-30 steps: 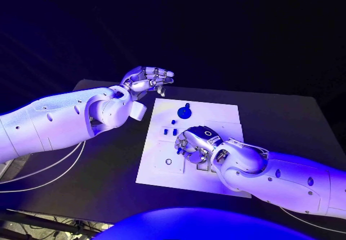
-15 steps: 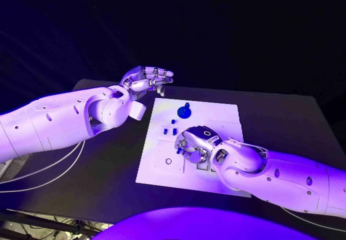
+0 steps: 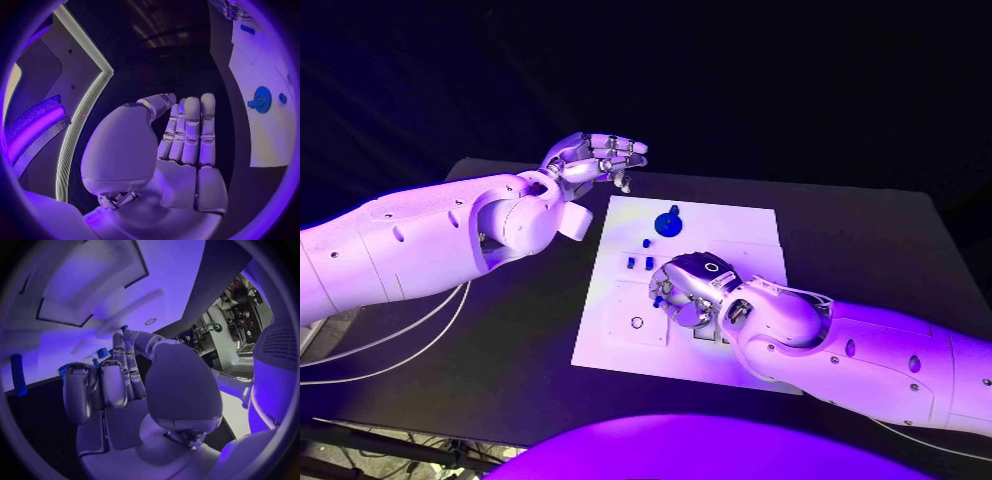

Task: Assemble the parts on the task board

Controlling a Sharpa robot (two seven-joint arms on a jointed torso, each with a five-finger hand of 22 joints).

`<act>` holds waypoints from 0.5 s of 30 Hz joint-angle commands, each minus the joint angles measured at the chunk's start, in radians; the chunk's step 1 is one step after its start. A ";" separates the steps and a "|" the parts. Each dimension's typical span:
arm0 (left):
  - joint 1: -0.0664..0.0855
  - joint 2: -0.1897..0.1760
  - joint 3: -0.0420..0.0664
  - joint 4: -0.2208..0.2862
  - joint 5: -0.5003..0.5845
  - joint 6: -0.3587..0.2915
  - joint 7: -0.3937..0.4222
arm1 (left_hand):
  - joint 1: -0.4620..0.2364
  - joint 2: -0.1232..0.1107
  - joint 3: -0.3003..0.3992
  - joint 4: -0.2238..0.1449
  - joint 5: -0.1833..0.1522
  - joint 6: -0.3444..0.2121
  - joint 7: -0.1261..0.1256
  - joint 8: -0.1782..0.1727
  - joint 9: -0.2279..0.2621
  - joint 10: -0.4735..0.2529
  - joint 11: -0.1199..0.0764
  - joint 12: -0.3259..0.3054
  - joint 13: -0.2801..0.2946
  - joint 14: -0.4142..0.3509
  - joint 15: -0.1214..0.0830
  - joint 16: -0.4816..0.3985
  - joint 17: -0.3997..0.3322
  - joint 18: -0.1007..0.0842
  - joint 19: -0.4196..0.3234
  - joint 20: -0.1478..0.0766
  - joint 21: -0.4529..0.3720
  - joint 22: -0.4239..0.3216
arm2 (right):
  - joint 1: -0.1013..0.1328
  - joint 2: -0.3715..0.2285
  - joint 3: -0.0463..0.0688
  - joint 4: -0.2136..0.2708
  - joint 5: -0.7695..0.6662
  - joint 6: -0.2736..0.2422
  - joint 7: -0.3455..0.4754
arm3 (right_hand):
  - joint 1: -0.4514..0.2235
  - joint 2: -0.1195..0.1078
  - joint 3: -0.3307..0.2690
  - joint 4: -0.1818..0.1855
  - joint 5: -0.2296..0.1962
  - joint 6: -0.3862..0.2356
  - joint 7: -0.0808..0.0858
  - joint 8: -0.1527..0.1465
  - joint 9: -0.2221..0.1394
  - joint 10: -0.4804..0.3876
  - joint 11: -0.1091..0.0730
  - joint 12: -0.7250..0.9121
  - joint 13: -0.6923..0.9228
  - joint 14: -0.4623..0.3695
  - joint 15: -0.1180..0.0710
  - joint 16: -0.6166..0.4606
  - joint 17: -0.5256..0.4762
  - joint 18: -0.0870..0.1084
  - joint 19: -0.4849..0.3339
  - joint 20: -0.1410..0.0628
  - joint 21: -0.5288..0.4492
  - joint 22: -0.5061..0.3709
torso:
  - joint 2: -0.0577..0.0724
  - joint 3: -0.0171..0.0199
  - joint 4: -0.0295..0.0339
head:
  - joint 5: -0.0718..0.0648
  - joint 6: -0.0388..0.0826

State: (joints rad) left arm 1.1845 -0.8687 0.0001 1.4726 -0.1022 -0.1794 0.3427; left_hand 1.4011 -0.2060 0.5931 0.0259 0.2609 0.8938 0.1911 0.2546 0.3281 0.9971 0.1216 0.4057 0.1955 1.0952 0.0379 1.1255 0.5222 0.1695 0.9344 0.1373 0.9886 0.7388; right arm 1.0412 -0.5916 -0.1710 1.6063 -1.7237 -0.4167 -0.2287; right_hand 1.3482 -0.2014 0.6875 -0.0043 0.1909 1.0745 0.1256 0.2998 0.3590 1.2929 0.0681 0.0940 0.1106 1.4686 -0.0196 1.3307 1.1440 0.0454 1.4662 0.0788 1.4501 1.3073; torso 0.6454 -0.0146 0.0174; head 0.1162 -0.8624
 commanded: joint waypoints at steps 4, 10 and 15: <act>0.000 0.003 0.001 0.001 0.006 0.019 0.001 | -0.003 0.009 -0.007 0.002 0.002 -0.003 0.003 -0.001 0.000 -0.007 0.000 0.007 0.002 -0.005 0.005 -0.005 -0.001 0.016 -0.002 0.000 -0.006 -0.001 | -0.002 0.004 -0.002 0.000 -0.025 0.054 -0.005 | -0.011 0.002 -0.005 -0.004 -0.008 0.004 -0.001 0.003 0.003 0.024 -0.017 -0.006 0.002 0.029 -0.007 -0.002 -0.003 -0.017 0.060 -0.003 -0.009 0.221 | 0.000 -0.0005 0.0005 | 0.000 -0.002; 0.000 0.002 0.001 0.001 0.005 0.019 0.000 | -0.003 0.009 -0.007 0.002 0.002 -0.003 0.003 -0.001 0.000 -0.007 0.000 0.007 0.002 -0.005 0.005 -0.005 -0.001 0.016 -0.002 0.000 -0.006 -0.001 | -0.002 0.005 -0.004 -0.002 -0.025 0.069 -0.004 | -0.024 -0.003 -0.014 -0.005 -0.014 0.001 -0.002 0.001 0.005 0.023 -0.016 -0.010 0.002 0.028 -0.007 -0.003 -0.008 -0.017 0.059 -0.003 -0.012 0.220 | 0.000 -0.0004 0.0004 | 0.000 -0.006; 0.000 0.003 0.001 0.001 0.005 0.019 0.000 | -0.003 0.009 -0.007 0.002 0.002 -0.003 0.003 -0.001 0.000 -0.007 0.000 0.007 0.002 -0.005 0.005 -0.005 -0.001 0.016 -0.002 0.000 -0.006 -0.001 | -0.002 0.005 -0.004 -0.003 -0.020 0.058 0.000 | -0.044 -0.016 -0.029 -0.004 -0.012 -0.023 0.003 -0.016 0.002 0.015 -0.012 -0.021 0.003 0.027 -0.004 -0.002 -0.013 -0.016 0.057 -0.001 -0.017 0.219 | -0.001 -0.0003 0.0001 | -0.001 -0.007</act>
State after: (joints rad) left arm 1.1845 -0.8683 0.0001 1.4721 -0.1022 -0.1773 0.3394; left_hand 1.4011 -0.2060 0.5904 0.0289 0.2609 0.8938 0.1911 0.2546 0.3281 0.9971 0.1215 0.4095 0.1954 1.0952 0.0379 1.1255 0.5222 0.1694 0.9344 0.1373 0.9887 0.7389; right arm 1.0419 -0.5864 -0.1724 1.6033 -1.7350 -0.3860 -0.2330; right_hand 1.2995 -0.2109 0.6623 -0.0074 0.1816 1.0543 0.1296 0.2857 0.3654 1.3087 0.0549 0.0773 0.1147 1.4686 -0.0197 1.3307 1.1311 0.0454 1.4661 0.0788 1.4367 1.3080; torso 0.6448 -0.0151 0.0176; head 0.1166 -0.8685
